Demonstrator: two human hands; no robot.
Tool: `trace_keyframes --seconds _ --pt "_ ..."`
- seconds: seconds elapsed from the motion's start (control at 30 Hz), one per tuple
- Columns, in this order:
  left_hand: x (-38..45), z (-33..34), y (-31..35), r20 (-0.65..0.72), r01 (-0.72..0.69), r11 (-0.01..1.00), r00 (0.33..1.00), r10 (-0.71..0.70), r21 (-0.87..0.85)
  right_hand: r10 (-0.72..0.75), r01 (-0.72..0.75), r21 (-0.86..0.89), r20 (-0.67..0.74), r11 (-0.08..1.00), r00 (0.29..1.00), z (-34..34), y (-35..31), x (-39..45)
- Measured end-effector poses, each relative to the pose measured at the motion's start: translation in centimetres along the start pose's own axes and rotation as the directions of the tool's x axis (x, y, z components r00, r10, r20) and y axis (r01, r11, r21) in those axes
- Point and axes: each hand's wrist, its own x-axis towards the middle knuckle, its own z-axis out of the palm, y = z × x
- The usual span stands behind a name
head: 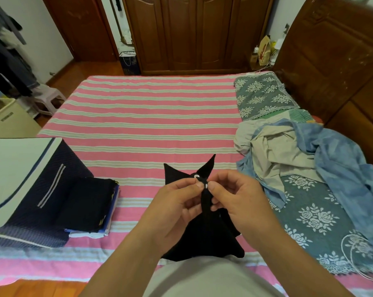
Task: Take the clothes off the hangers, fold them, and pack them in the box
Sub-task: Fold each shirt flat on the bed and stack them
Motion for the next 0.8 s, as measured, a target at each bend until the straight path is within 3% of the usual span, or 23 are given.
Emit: trace_keyframes --seconds 0.13,0.37,0.5,0.6,0.7,0.73,0.8 --pt "-0.1 -0.3 -0.4 0.01 0.029 0.998 1.0 -0.028 -0.053 -0.024 0.022 -0.052 -0.034 0.998 0.999 0.3 0.4 0.2" --pt "-0.7 -1.0 -1.1 -0.105 -0.071 0.997 0.992 0.073 0.03 -0.028 0.025 -0.111 -0.017 0.994 0.999 2.2 1.3 -0.7" --pt "-0.9 -2.3 -1.9 -0.185 -0.122 0.962 0.968 0.169 0.244 -0.074 0.054 -0.187 -0.103 0.981 0.992 4.3 1.7 -1.4" --pt "-0.5 -3.5 -2.7 -0.23 -0.148 0.79 0.911 0.343 0.595 -0.166 0.096 -0.33 -0.191 0.939 0.967 6.7 2.6 -1.7" --pt "-0.6 -5.7 -2.9 -0.129 -0.212 0.544 0.844 0.521 0.812 0.103 -0.123 -0.094 -0.189 0.988 0.976 8.7 3.6 -0.9" --pt "-0.5 -6.9 -2.9 -0.094 -0.228 0.53 0.853 0.513 0.817 0.232 -0.228 0.038 -0.132 0.973 0.964 9.2 3.8 -0.6" --pt "0.3 -10.0 -2.9 -0.063 -0.221 0.629 0.916 0.397 0.745 0.422 -0.411 0.243 0.01 0.879 0.907 10.1 4.2 0.1"
